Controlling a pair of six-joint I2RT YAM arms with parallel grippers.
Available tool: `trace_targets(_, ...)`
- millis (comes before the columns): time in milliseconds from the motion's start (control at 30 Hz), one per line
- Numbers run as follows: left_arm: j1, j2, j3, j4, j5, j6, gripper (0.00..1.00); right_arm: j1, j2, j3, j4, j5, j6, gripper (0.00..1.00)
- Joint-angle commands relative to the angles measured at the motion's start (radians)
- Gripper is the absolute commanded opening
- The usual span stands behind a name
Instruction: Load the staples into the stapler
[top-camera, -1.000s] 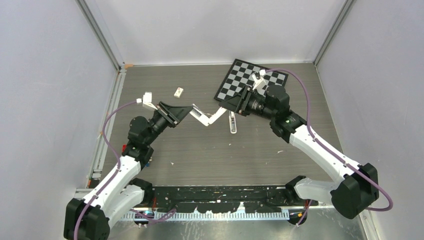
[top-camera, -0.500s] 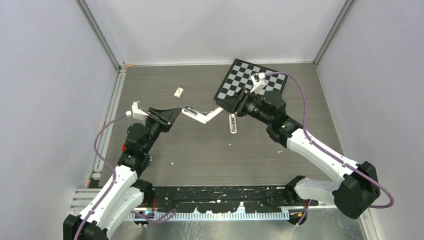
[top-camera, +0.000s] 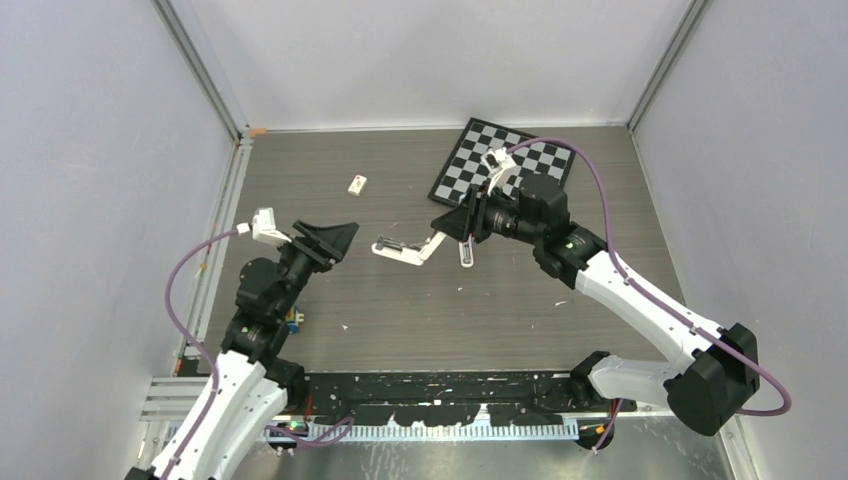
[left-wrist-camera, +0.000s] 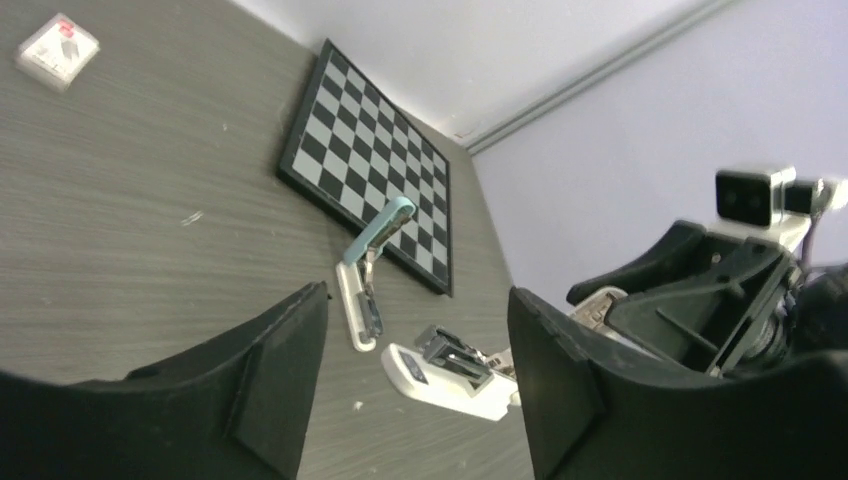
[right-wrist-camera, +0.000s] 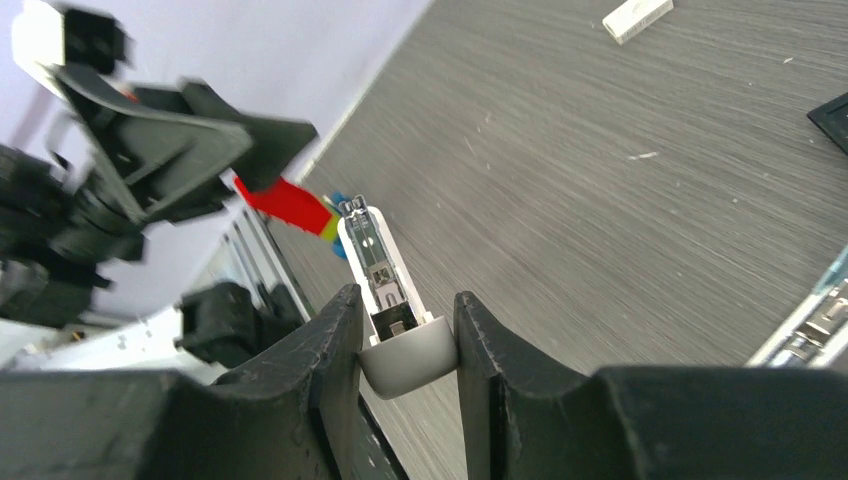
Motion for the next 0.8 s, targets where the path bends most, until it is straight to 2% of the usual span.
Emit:
trace_targets(0,0.004,-0.07,0.154,-0.212,0.143,0.379,0.7,0.003,-0.038,0.114,-0.179,-0.09,-0.227,0.01)
trace_targets(133,0.003,-0.037,0.294,-0.382,0.307,0.559,0.71,0.004,-0.024,0.196,-0.341,-0.193,-0.341,0.0)
trace_targets(267,0.003,0.053,0.382,-0.492,0.536,0.706,0.72,0.004,-0.049,0.21,-0.362,-0.228,-0.379,0.01)
trace_targets(433,0.002,0.184,0.431,-0.488,0.79,0.732,0.73,0.005,-0.065,0.208,-0.332,-0.291,-0.377,0.01)
trace_targets(533,-0.02,0.234,0.434,-0.471,0.83,0.736,0.73,0.004,-0.067,0.187,-0.293,-0.308,-0.345,0.01)
trace_targets(767,-0.123,0.329,0.458,-0.485,0.786,0.78,0.74,0.004,-0.05,0.174,-0.248,-0.331,-0.318,0.01)
